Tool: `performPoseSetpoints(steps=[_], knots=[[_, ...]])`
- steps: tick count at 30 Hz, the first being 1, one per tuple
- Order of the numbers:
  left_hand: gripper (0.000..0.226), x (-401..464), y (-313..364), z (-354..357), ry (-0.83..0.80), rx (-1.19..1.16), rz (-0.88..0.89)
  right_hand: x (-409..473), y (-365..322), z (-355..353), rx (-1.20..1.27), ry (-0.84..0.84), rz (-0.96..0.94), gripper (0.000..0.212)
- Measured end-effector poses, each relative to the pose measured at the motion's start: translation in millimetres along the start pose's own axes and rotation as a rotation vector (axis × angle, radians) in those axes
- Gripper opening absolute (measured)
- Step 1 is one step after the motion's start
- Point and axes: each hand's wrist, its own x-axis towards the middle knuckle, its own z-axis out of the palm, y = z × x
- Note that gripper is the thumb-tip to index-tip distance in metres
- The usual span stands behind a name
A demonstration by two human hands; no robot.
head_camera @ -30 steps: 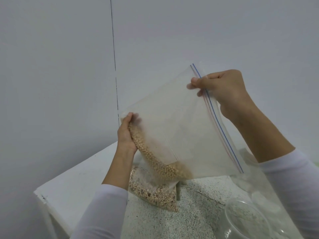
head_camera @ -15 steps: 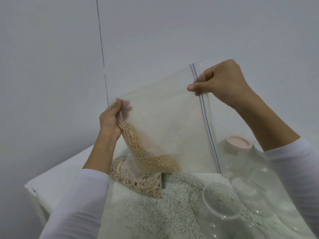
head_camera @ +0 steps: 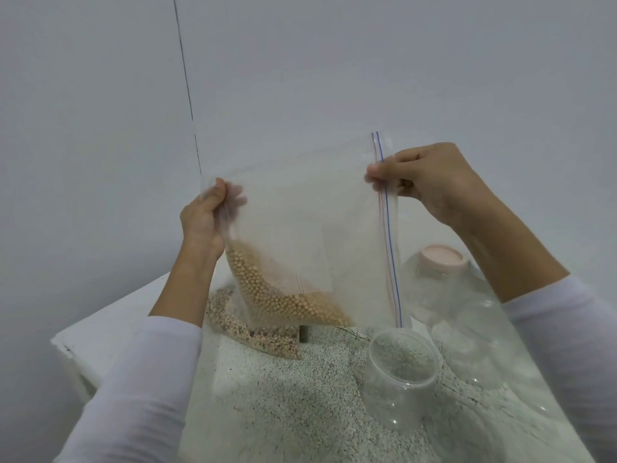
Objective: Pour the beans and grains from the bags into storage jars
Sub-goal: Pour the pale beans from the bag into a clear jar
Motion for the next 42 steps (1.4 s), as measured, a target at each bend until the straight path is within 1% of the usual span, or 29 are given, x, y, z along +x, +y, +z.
performPoseSetpoints(steps=[2, 4, 9, 11, 24, 26, 29, 30, 33, 37, 42], knots=[[0.023, -3.6, -1.3, 0.5, 0.005, 0.017, 0.001, -5.2, 7.1, -1.8, 0.089, 0.032, 0.048, 0.008], [0.018, -8.0, -2.9, 2.7, 0.003, 0.046, 0.003, -11.1, 14.8, -4.4, 0.131, 0.06, 0.067, 0.008], [0.039, -16.4, -5.1, 8.8, -0.019, 0.074, 0.003, -21.5, 22.2, -10.0, 0.116, 0.118, 0.023, 0.009], [0.042, -19.4, -4.2, 10.9, -0.027, 0.086, -0.002, -23.6, 24.0, -11.3, 0.108, 0.124, 0.006, 0.006], [0.048, -40.0, 0.7, 20.8, -0.098, 0.196, 0.017, -38.1, 44.5, -26.1, 0.179, 0.139, 0.059, 0.006], [0.046, -43.0, 1.1, 21.6, -0.097, 0.202, 0.02, -40.1, 45.3, -27.6, 0.172, 0.141, 0.054, 0.006], [0.031, -47.1, 3.2, 24.7, -0.092, 0.2, 0.031, -43.7, 45.3, -30.6, 0.159, 0.15, 0.047, 0.004], [0.031, -48.2, 3.7, 25.8, -0.091, 0.181, 0.032, -44.8, 45.5, -31.4, 0.16, 0.154, 0.046, 0.004], [0.041, -50.8, 3.7, 28.8, -0.094, 0.121, 0.02, -46.1, 46.9, -33.0, 0.153, 0.162, 0.055, 0.007], [0.042, -53.7, 2.7, 32.4, -0.092, 0.093, 0.001, -46.8, 49.0, -35.9, 0.122, 0.168, 0.062, 0.009], [0.043, -56.8, 0.4, 38.6, -0.101, 0.099, 0.003, -48.0, 53.9, -40.5, 0.111, 0.178, 0.062, 0.002]])
